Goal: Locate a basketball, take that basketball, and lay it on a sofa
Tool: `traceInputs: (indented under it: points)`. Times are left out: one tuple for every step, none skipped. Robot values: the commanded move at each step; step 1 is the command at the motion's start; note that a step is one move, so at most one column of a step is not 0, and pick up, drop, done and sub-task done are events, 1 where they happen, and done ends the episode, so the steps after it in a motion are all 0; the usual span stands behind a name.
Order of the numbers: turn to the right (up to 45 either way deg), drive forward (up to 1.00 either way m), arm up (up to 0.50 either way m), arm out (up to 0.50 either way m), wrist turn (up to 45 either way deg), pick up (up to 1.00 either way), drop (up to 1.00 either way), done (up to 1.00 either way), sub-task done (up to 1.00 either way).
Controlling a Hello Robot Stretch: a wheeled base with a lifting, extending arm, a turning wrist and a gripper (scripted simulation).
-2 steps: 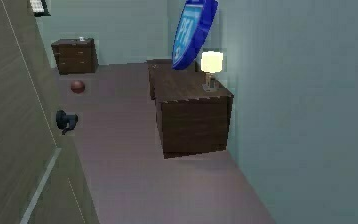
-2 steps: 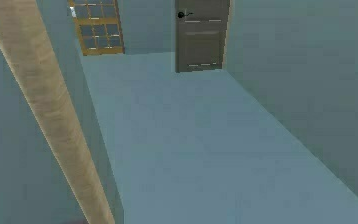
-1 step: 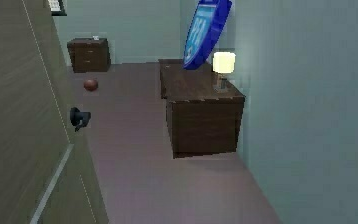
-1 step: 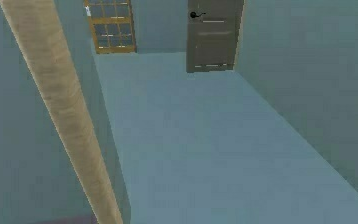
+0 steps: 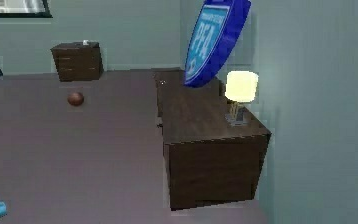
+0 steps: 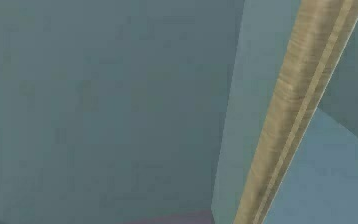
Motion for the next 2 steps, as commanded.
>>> traceInputs:
  points:
    - [-6.0, 0.0, 0.0, 0.0, 0.0, 0.0, 0.0, 0.0, 0.0]
    - [-3.0, 0.0, 0.0, 0.0, 0.0, 0.0, 0.0, 0.0, 0.0]
